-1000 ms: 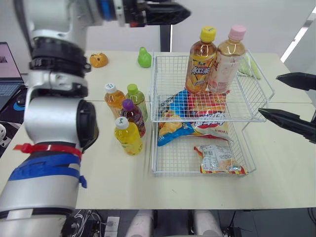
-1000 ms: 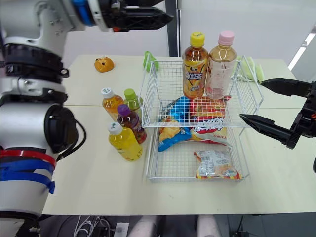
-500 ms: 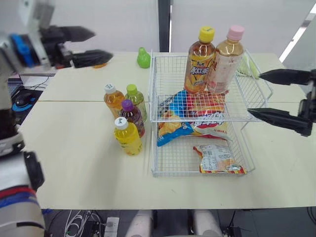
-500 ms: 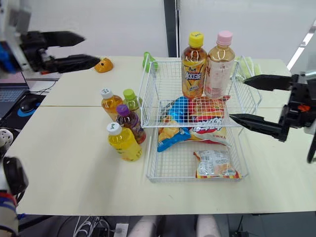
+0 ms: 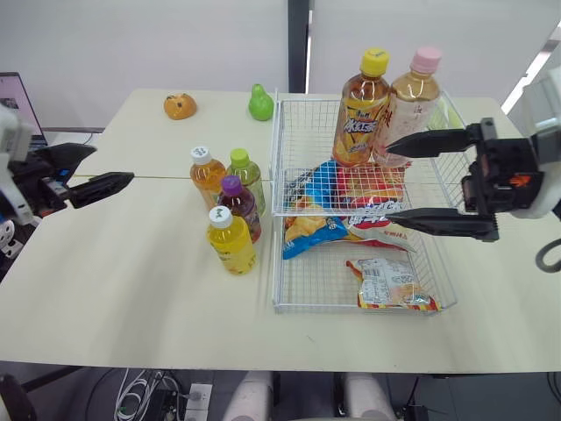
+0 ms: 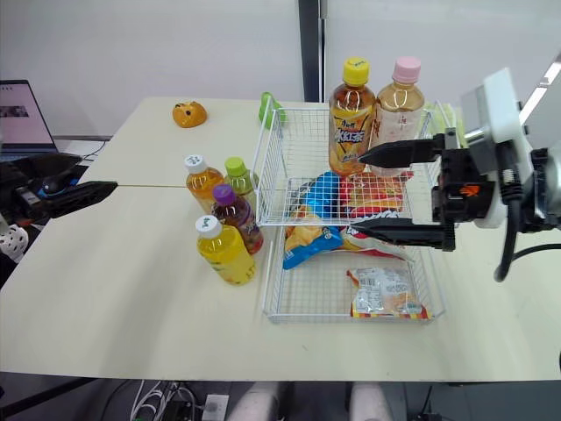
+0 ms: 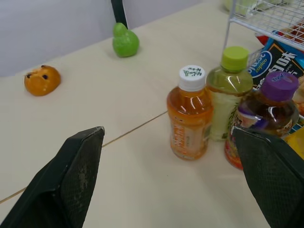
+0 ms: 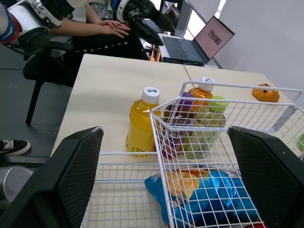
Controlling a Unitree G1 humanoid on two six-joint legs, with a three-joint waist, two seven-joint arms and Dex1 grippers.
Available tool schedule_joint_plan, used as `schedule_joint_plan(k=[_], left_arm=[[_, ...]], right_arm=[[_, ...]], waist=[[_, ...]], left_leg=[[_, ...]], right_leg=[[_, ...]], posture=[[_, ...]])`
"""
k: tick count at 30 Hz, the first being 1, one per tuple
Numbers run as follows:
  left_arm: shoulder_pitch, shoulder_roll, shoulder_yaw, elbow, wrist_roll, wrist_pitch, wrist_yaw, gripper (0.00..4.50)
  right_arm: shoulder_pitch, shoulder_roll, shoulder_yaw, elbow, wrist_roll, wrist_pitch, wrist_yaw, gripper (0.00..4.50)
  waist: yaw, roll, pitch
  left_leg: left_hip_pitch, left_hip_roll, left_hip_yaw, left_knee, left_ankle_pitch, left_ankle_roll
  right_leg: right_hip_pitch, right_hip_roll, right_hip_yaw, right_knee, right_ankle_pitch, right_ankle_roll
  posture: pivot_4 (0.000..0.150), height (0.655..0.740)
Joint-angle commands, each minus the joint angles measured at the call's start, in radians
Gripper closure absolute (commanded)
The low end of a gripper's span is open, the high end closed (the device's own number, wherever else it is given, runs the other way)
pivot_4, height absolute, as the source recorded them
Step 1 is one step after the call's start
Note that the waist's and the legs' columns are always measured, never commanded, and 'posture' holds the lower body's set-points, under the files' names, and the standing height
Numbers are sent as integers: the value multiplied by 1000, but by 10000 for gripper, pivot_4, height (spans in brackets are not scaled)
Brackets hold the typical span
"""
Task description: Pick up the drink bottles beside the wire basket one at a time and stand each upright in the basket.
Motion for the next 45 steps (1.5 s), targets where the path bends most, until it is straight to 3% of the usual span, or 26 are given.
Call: schedule_joint_plan(k=[1, 10, 20, 34, 37, 45], left_arm=[[18, -44, 37, -71, -41, 4, 82, 489], [-61, -186, -93, -145, -87, 21, 289, 489], [-231, -333, -277, -39, 7, -58, 510, 489], [-333, -429, -397, 83, 82, -152, 597, 489], [-337, -441, -401, 92, 81, -156, 596, 6531], [-335, -453, -406, 96, 78, -153, 594, 32008]], right_arm=[[-29, 8, -3, 6, -33, 2, -15, 0], [-58, -5, -30, -6, -13, 100, -67, 0], [-49, -2, -59, -51, -3, 134, -91, 0], [-32, 1, -76, -76, 12, 143, -114, 0], [-21, 3, -82, -82, 14, 141, -119, 0], [4, -2, -110, -81, 14, 136, -138, 0]], waist=[[1, 0, 0], [0, 0, 0], [0, 0, 0], [-1, 0, 0], [-2, 0, 0], [0, 0, 0]], left_leg=[[0, 0, 0, 0, 0, 0], [0, 0, 0, 0, 0, 0], [0, 0, 1, 0, 0, 0], [0, -1, 1, 0, 0, 0], [0, -1, 1, 0, 0, 0], [0, -1, 1, 0, 0, 0]], right_leg=[[0, 0, 0, 0, 0, 0], [0, 0, 0, 1, 0, 0], [0, 0, 0, 1, 0, 0], [0, 0, 0, 1, 0, 0], [0, 0, 0, 1, 0, 0], [0, 0, 0, 1, 0, 0]], posture=[[1500, 7400], [1500, 7400], [1500, 7400], [1500, 7400], [1500, 7400], [1500, 7400]])
